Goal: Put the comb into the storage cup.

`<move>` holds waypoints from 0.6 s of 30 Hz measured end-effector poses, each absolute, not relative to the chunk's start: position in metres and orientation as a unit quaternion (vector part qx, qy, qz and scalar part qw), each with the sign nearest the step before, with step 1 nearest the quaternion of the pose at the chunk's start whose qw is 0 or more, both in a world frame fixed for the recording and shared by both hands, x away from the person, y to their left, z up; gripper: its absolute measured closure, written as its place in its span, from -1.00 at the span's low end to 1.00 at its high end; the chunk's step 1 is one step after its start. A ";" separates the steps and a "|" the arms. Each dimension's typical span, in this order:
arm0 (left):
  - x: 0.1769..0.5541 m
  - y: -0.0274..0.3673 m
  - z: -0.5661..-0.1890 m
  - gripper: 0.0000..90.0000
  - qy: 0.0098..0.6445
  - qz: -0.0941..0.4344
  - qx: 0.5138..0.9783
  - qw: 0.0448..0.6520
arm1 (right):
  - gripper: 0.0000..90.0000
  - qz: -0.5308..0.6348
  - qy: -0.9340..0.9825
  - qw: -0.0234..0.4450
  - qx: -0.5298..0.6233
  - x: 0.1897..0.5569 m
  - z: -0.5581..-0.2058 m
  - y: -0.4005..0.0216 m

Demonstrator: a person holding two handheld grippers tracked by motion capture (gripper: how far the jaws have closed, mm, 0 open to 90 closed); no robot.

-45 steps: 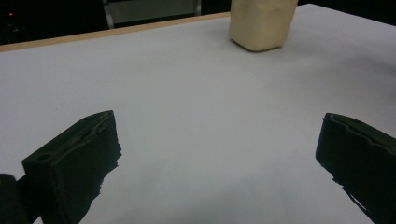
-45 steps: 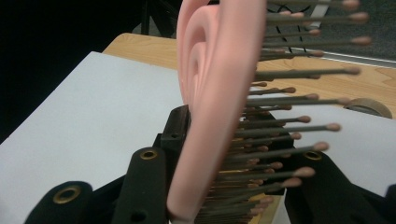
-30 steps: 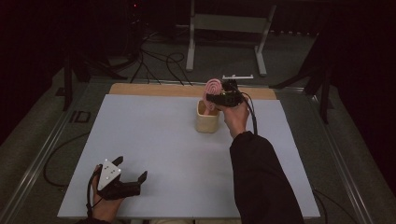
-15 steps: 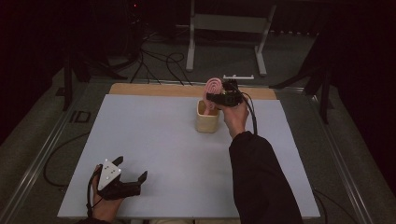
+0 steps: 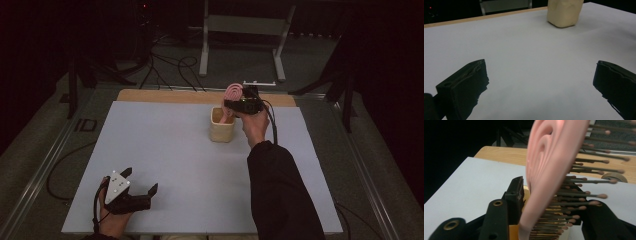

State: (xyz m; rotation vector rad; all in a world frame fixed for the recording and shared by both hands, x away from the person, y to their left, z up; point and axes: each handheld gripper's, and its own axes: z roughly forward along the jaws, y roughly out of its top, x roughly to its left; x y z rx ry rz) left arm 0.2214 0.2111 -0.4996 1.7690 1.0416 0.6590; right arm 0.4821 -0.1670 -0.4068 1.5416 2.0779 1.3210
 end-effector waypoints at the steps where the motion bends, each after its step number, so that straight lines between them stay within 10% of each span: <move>1: 0.221 0.211 -0.500 -1.00 0.426 0.269 0.723 0.473 | 0.18 0.452 0.710 0.118 0.527 0.482 -0.407 -0.167; 12: 0.222 0.211 -0.500 -1.00 0.425 0.269 0.723 0.473 | -0.21 0.455 0.712 0.114 0.523 0.482 -0.405 -0.172; 18: 0.222 0.211 -0.500 -1.00 0.426 0.270 0.723 0.472 | -0.73 0.449 0.720 0.115 0.516 0.479 -0.402 -0.174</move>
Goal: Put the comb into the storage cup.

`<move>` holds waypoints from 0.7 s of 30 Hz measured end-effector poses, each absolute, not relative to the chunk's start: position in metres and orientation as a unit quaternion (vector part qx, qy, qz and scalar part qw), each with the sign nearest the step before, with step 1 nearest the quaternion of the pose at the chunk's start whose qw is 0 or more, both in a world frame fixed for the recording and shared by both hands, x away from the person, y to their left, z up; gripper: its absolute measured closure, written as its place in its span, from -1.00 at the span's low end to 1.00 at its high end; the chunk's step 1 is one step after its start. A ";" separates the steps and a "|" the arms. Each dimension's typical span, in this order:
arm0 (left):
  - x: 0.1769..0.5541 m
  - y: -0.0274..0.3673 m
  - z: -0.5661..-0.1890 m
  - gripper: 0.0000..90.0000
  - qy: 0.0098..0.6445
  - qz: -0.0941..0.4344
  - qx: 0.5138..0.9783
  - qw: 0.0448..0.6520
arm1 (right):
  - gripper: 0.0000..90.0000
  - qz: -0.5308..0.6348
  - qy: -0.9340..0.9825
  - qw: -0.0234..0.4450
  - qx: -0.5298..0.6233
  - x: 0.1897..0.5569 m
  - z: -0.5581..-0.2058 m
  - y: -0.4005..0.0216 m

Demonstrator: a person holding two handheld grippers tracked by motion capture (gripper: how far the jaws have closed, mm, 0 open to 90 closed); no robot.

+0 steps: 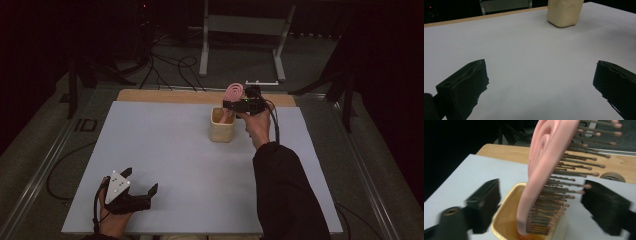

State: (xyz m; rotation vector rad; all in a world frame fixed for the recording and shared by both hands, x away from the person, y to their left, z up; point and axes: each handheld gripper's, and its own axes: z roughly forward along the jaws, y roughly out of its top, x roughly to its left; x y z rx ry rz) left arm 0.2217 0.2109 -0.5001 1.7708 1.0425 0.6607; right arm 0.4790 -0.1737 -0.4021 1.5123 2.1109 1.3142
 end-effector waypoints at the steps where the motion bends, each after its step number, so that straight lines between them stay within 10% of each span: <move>1: 0.222 0.211 -0.500 -1.00 0.425 0.270 0.724 0.472 | -0.79 0.443 0.724 0.119 0.515 0.478 -0.401 -0.174; 21: 0.221 0.210 -0.500 -1.00 0.426 0.270 0.725 0.470 | -0.81 0.459 0.735 0.147 0.477 0.438 -0.399 -0.192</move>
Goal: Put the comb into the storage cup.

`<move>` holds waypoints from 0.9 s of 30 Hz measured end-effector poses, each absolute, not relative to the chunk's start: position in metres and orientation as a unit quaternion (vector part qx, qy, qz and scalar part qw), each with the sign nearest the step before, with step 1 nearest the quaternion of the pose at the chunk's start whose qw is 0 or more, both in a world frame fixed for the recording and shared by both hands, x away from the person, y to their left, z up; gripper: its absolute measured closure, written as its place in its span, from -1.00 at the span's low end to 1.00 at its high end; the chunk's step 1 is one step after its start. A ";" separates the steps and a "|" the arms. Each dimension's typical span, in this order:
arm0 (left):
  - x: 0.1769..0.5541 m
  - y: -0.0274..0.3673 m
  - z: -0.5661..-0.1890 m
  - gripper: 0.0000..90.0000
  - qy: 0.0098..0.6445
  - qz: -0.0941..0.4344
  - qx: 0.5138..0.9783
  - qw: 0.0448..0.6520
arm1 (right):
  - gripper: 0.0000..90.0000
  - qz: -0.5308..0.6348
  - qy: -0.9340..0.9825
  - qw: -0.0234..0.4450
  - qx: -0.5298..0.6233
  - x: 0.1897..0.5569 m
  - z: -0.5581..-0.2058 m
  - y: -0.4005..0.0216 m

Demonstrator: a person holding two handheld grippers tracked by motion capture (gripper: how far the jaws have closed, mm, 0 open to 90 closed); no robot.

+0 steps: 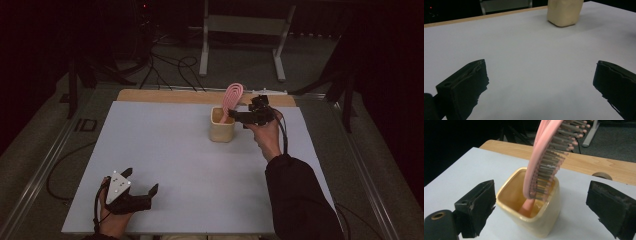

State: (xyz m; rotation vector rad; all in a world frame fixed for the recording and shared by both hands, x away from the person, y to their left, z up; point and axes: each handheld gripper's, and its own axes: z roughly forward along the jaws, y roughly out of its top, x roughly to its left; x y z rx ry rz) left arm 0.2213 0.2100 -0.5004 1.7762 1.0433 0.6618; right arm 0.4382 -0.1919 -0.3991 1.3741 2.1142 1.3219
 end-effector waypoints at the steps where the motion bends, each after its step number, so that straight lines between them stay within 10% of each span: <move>1: 0.222 0.210 -0.501 -1.00 0.426 0.270 0.724 0.470 | -0.81 0.462 0.734 0.144 0.477 0.436 -0.399 -0.194; 27: 0.222 0.208 -0.501 -1.00 0.425 0.271 0.726 0.468 | -0.81 0.455 0.759 0.191 0.425 0.364 -0.412 -0.225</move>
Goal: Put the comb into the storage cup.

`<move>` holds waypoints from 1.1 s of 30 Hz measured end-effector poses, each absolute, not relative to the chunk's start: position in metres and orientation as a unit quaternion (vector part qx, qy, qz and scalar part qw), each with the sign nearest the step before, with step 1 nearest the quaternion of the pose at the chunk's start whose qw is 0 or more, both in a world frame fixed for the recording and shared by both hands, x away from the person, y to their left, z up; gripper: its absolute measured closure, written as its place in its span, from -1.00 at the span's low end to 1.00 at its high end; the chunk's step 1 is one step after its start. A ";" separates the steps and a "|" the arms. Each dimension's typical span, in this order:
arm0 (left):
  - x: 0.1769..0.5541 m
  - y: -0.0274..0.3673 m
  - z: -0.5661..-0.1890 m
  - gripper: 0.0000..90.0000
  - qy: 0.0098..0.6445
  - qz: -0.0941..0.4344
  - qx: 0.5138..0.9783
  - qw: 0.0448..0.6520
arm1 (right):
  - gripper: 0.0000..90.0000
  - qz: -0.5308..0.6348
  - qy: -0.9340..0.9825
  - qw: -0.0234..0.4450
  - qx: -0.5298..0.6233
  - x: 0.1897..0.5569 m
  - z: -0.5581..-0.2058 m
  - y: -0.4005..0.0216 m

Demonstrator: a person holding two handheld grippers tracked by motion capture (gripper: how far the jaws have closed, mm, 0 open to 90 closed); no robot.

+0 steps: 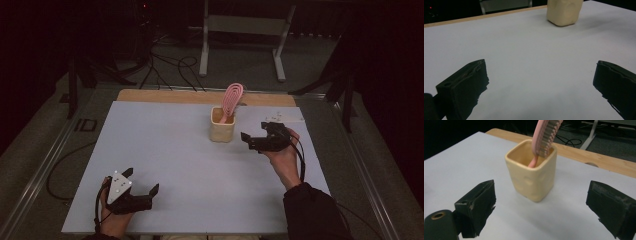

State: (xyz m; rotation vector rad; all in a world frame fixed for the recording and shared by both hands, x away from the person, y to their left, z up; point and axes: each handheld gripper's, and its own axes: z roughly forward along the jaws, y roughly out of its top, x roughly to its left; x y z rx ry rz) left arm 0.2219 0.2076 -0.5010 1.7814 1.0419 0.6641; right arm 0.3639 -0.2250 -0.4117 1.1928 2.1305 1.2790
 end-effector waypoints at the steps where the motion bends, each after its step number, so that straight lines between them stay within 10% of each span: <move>1: 0.222 0.208 -0.501 -1.00 0.425 0.271 0.726 0.468 | -0.81 0.455 0.760 0.193 0.422 0.362 -0.413 -0.226; 33: 0.224 0.214 -0.498 -1.00 0.434 0.280 0.714 0.473 | -0.81 0.490 0.744 0.231 0.390 0.290 -0.450 -0.261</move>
